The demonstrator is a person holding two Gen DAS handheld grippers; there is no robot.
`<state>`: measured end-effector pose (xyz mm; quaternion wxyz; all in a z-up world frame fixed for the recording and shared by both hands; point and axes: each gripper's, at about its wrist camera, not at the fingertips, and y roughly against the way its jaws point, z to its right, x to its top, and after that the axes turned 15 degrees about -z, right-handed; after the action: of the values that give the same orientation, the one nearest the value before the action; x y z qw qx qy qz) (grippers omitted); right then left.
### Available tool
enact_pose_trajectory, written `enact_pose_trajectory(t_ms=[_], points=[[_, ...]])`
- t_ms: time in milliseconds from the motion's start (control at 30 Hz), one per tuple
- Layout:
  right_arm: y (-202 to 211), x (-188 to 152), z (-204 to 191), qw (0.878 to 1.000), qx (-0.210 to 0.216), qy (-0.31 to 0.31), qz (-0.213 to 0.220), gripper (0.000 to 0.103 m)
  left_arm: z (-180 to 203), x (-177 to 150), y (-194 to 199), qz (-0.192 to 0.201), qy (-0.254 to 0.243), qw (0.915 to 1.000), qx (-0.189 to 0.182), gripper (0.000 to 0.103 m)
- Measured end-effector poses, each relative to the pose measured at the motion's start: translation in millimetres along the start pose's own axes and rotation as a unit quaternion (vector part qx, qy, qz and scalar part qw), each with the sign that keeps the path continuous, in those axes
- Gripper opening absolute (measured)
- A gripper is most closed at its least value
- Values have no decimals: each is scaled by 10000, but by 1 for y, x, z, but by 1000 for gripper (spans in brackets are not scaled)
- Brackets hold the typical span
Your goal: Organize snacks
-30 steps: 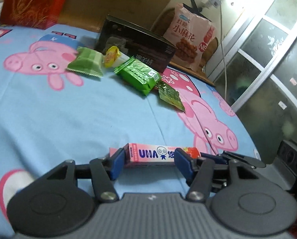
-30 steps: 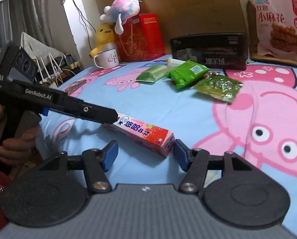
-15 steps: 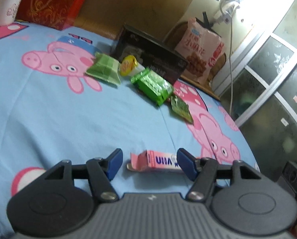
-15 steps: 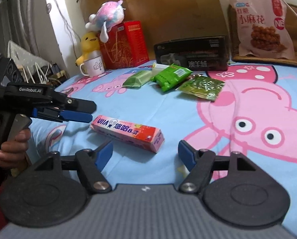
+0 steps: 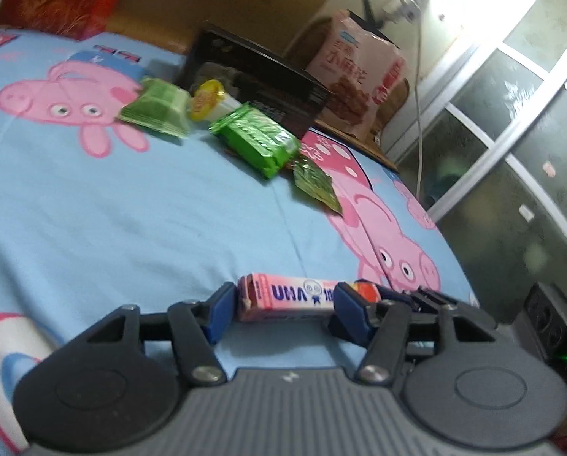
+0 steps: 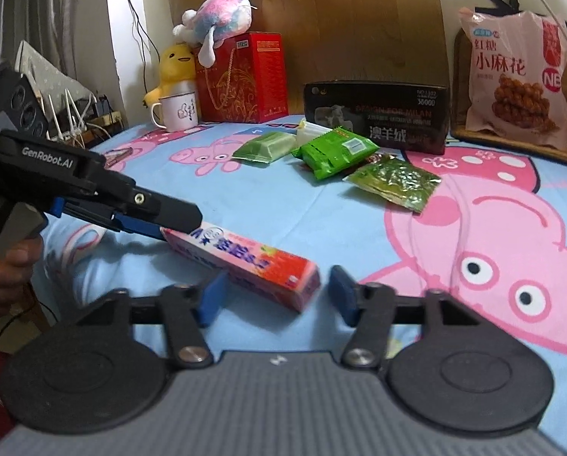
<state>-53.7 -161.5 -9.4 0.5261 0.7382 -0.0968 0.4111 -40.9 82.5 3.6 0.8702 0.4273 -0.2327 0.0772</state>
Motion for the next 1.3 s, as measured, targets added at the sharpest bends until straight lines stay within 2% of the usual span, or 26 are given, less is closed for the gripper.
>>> enact_pose_trajectory(t_ms=[333,533,767,867,1033,1167,1300], points=[[13,-8,32,9980,-211,-589,65,54,35,18,-31,-221,-601,9979,134,56],[5,11,47,9983,-220,-547,33,53,32,47,-35,-299,-637,9975,76,56],[0,71,62,9983,-197,-105,532,53,36,102,-10,328,-846,9955,268,56],[-9,108,73,9964,-265,197,783,53,39,140,-5,623,-942,9925,479,56],[-34,171,104,9955,-186,209,909,54,33,205,-13,976,-862,9886,758,56],[-66,209,129,9968,-82,92,785,54,12,248,-33,913,-499,9908,870,56],[-96,223,135,9977,-181,153,628,55,-7,271,-58,831,-246,9904,1074,57]])
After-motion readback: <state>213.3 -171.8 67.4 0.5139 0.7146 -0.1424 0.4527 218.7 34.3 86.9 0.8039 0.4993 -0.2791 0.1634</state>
